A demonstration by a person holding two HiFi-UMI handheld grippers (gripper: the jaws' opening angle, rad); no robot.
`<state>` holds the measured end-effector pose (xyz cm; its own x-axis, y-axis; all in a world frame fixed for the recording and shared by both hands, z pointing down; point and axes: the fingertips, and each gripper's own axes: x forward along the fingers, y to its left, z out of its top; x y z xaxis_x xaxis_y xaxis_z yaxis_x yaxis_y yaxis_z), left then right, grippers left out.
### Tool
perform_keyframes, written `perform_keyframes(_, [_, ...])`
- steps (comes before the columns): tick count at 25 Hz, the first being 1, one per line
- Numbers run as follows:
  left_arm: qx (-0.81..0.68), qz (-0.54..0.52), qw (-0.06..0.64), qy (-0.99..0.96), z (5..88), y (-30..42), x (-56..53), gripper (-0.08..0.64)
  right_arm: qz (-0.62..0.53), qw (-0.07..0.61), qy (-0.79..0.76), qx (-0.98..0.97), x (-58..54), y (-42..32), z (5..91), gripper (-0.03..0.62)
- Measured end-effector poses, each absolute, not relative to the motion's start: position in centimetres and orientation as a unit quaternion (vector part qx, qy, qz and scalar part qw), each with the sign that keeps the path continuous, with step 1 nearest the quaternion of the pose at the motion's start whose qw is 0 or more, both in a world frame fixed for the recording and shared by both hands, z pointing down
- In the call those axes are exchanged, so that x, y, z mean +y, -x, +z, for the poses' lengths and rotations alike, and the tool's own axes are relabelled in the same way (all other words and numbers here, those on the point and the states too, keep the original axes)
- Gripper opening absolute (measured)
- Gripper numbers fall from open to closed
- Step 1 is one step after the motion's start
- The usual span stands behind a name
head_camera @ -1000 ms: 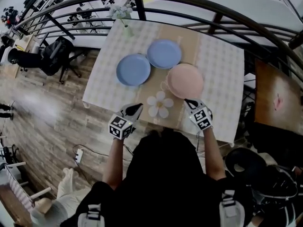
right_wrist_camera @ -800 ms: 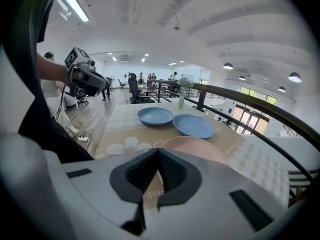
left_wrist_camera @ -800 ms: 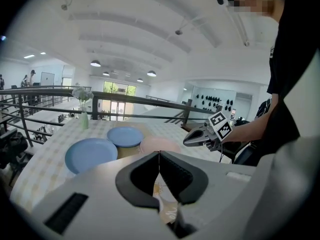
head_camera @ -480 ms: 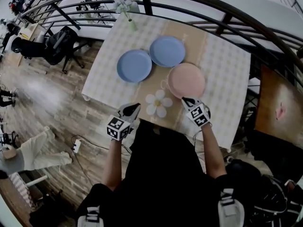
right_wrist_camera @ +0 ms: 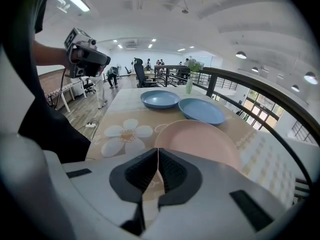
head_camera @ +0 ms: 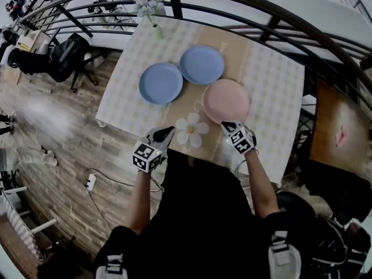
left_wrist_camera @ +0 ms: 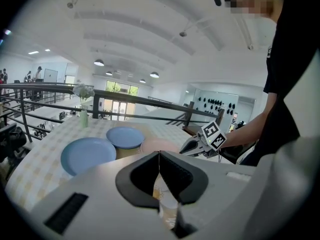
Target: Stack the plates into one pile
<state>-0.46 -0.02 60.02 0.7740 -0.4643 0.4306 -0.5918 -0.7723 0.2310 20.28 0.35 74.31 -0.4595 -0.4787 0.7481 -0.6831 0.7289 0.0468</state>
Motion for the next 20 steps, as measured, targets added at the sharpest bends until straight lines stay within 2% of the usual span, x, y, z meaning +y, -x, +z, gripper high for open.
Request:
perform_keyframes(10, [-0.295,0.184,0.18,-0.92,60.1,1.7,-0.2,0.003,0.143,0.408,-0.317,-0.844,-0.3,-18.9,77.3,0.067])
perform_keyframes(20, [-0.298,0.182,0.182,-0.919,60.4,2.3,0.5,0.003,0.119,0.469,-0.296,-0.823,-0.8,-18.2,81.1,0.086])
